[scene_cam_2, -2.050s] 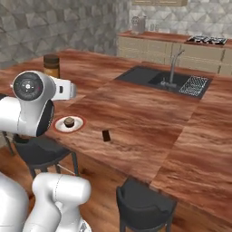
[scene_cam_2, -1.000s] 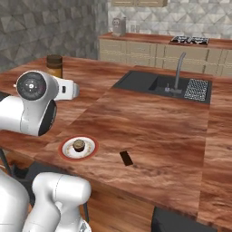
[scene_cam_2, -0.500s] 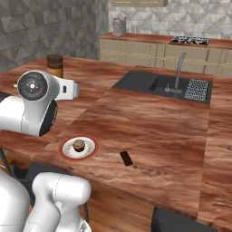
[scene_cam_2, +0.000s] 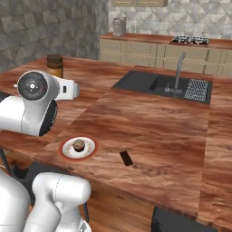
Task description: Take the cinnamon bottle from the cabinet and place it on the dining table, next to the plate with the cupcake. Then take the chocolate from the dining counter and place it on the cupcake plate.
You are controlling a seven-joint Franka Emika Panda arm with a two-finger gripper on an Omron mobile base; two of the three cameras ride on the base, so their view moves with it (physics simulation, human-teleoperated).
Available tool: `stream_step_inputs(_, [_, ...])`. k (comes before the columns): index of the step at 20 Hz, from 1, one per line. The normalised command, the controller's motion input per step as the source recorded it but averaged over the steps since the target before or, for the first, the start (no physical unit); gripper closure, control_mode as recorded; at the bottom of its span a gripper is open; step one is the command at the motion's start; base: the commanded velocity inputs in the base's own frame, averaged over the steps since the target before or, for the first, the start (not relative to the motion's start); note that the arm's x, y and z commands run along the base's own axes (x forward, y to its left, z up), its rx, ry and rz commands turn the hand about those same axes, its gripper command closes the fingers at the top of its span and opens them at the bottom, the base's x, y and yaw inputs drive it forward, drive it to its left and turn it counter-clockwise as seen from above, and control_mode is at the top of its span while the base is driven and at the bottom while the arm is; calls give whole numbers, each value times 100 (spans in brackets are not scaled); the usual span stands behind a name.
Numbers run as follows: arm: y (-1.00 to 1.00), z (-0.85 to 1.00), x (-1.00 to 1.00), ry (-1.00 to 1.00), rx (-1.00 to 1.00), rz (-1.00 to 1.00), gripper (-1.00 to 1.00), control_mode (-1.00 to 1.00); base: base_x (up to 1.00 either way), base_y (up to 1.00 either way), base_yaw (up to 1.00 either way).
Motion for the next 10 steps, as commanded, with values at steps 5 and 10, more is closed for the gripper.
stream_step_inputs(5, [-23, -5, 1, 0, 2, 18, 100, -100, 1, 0, 0])
stream_step_inputs(10, [-34, -19, 3, 10, 0, 54, 100, -100, 0, 0, 0])
